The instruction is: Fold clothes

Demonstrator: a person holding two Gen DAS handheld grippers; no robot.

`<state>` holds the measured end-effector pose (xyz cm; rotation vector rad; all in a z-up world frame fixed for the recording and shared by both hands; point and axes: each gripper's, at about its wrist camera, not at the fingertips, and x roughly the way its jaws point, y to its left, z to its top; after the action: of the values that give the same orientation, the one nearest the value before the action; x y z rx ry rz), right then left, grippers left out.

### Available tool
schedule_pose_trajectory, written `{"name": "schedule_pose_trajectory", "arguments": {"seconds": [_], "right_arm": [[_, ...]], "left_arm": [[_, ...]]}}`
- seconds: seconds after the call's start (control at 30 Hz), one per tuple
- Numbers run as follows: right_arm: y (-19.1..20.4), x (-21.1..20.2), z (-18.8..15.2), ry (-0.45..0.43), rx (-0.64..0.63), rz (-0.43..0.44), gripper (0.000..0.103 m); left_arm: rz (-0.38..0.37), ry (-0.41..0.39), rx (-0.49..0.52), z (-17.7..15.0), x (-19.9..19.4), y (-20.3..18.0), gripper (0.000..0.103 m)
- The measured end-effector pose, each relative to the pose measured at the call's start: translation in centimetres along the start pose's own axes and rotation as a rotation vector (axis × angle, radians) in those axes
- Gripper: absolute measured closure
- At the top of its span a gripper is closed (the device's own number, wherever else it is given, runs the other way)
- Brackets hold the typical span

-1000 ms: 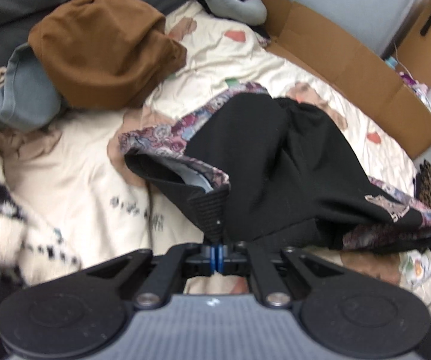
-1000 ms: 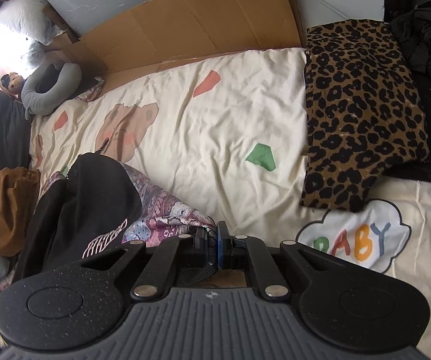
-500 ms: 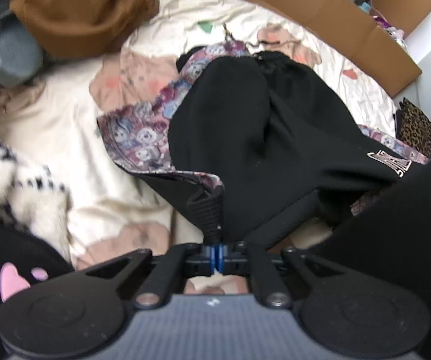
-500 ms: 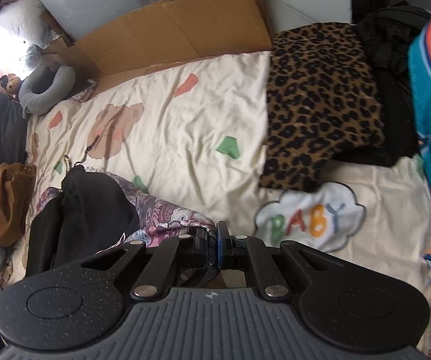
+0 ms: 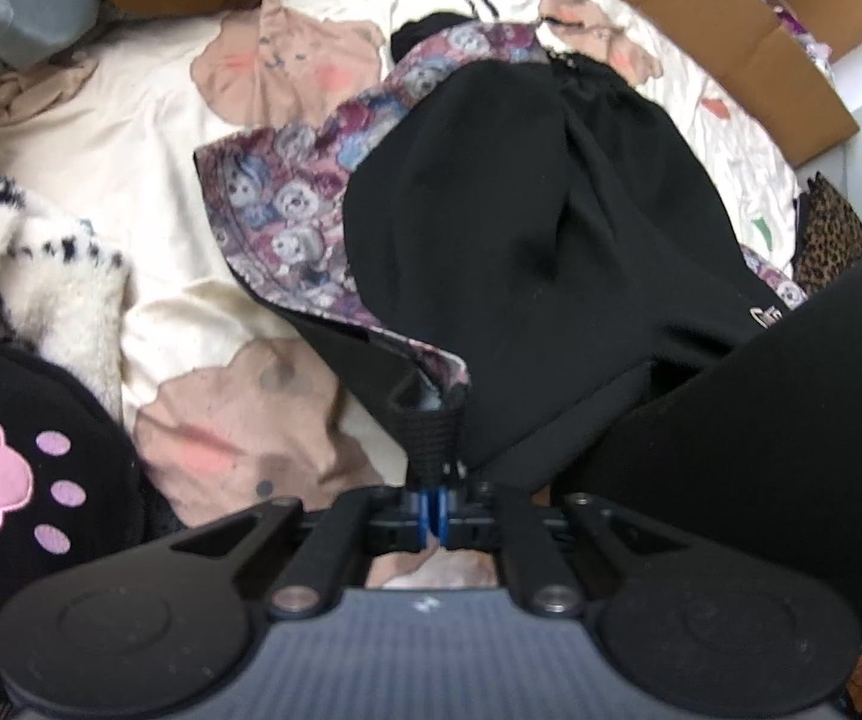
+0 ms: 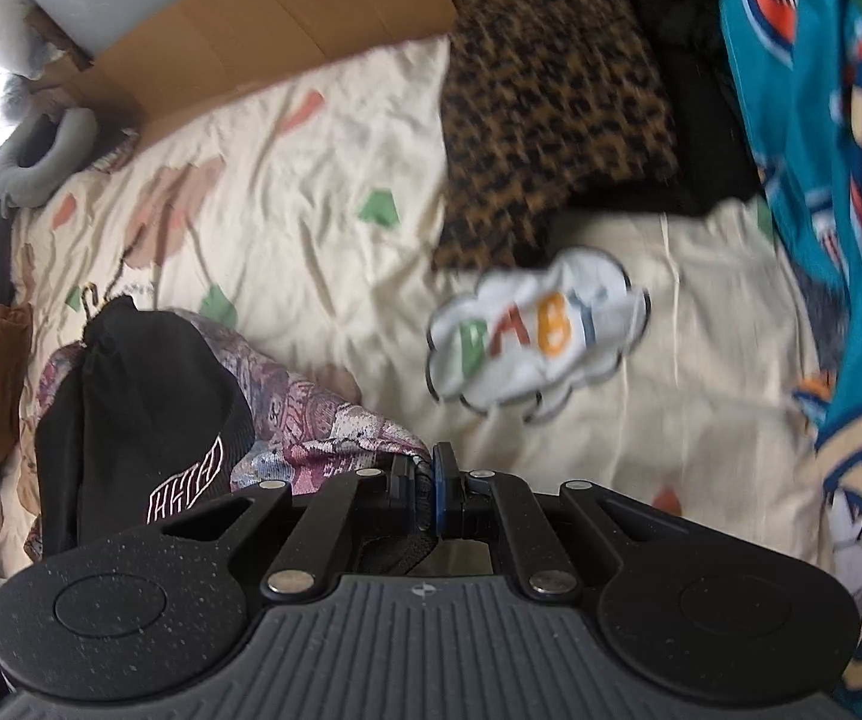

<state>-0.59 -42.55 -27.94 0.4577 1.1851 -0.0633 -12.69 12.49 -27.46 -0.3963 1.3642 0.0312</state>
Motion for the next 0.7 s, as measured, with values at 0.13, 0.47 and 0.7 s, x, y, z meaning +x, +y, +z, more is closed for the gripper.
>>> {"name": "schedule_pose_trajectory", "arguments": {"seconds": [0.13, 0.47, 0.7], "right_arm": [[-0.6, -0.1, -0.2, -0.007, 0.018, -0.020, 0.093], [-0.1, 1.4, 1.9, -0.021, 0.019, -0.009, 0.092], [2.0, 4.5, 3.7, -0.026, -0.014, 0.027, 0.092]], "left_arm": [[0.044, 0.017, 0.019, 0.7, -1.1, 0.3, 0.087], [0.095, -0.103, 0.032, 6.5, -3.2, 1.3, 0.077], [0.118, -0.134, 0.056, 11.3, -1.5, 1.1, 0.073]]}}
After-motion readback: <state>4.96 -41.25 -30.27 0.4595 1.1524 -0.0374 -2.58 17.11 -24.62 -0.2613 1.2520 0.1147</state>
